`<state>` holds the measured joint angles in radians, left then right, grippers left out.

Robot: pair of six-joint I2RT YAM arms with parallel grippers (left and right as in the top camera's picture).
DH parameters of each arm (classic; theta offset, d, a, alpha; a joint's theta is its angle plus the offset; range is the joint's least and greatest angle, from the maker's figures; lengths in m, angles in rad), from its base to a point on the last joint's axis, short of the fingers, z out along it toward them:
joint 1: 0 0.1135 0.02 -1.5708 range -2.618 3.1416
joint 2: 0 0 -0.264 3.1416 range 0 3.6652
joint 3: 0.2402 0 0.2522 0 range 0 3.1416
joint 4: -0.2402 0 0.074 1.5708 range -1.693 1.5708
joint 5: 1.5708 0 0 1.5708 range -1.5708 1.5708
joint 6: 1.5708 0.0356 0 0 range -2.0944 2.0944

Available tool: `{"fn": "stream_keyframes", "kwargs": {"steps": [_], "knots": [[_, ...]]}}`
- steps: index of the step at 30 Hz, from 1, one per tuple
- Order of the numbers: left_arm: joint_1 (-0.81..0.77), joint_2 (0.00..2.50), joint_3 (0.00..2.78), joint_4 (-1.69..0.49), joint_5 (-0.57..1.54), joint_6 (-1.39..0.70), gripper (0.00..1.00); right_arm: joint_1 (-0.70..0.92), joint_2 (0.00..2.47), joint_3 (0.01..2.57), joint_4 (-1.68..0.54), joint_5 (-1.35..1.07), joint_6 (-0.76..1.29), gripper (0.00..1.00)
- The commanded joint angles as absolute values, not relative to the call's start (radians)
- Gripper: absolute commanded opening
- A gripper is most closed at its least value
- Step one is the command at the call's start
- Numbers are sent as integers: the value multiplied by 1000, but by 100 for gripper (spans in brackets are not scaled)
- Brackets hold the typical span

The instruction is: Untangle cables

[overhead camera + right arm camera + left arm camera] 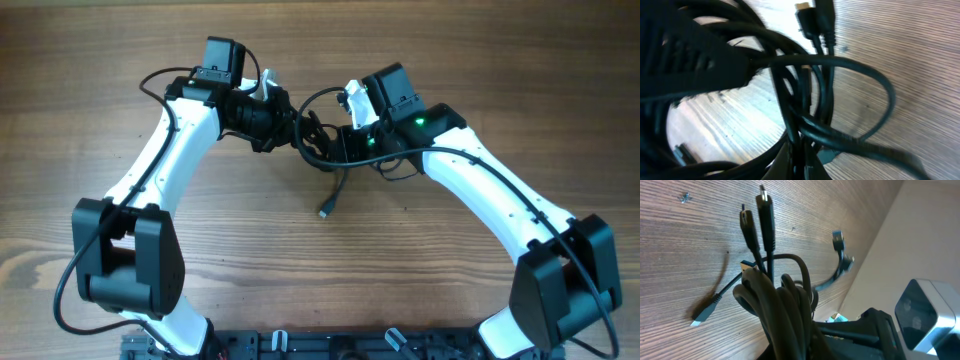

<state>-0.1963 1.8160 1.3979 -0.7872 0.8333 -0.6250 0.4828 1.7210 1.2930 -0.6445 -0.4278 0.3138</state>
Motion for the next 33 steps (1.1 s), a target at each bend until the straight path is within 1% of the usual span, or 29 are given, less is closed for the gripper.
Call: {"fn": "stream_keyframes", "kwargs": {"steps": [1, 2, 3, 4, 5, 7, 8, 9, 11, 12, 13, 14, 15, 17, 19, 22, 26, 29, 30, 31, 32, 33], "knots": [[-200, 1805, 1406, -801, 816, -624, 4, 446, 1641, 1310, -702, -52, 441, 4], [-200, 1805, 1406, -812, 775, -649, 4, 442, 1608, 1310, -723, 25, 458, 4], [-200, 1805, 1406, -820, 744, -666, 4, 435, 1541, 1310, -771, 193, 505, 4], [-200, 1805, 1406, -820, 742, -666, 4, 427, 1491, 1310, -803, 289, 528, 4], [-200, 1805, 1406, -819, 742, -666, 4, 417, 1446, 1310, -825, 328, 532, 4], [-200, 1805, 1406, -818, 742, -666, 5, 397, 1396, 1310, -849, 330, 559, 4], [-200, 1805, 1406, -818, 738, -666, 7, 392, 1388, 1310, -863, 327, 567, 4], [-200, 1805, 1406, -817, 728, -666, 11, 391, 1387, 1310, -881, 315, 579, 4], [-200, 1805, 1406, -789, 704, -665, 29, 392, 1391, 1309, -907, 182, 549, 4], [-200, 1805, 1406, -772, 688, -657, 36, 392, 1397, 1308, -908, 131, 513, 4], [-200, 1805, 1406, -752, 640, -635, 47, 392, 1404, 1307, -921, 149, 503, 4], [-200, 1805, 1407, -715, 582, -570, 66, 391, 1415, 1304, -923, 196, 503, 4], [-199, 1804, 1409, -704, 564, -548, 73, 392, 1419, 1302, -915, 196, 495, 4], [-197, 1804, 1431, -698, 556, -524, 75, 393, 1444, 1301, -896, 155, 465, 4], [-197, 1804, 1450, -687, 555, -528, 74, 394, 1486, 1301, -875, 73, 463, 4], [-192, 1804, 1450, -688, 556, -532, 72, 395, 1573, 1301, -869, 34, 461, 4], [-207, 1806, 1449, -704, 550, -531, 72, 395, 1601, 1301, -834, -282, 334, 4], [-214, 1807, 1449, -708, 533, -532, 71, 395, 1601, 1301, -850, -337, 311, 5], [-214, 1807, 1449, -711, 533, -532, 73, 395, 1601, 1301, -852, -337, 301, 11], [-214, 1807, 1449, -718, 533, -532, 74, 392, 1603, 1301, -851, -301, 313, 49], [-215, 1807, 1449, -727, 533, -531, 76, 384, 1604, 1301, -851, -258, 345, 71], [-221, 1807, 1449, -736, 532, -531, 77, 370, 1605, 1301, -850, -224, 370, 78]]}}
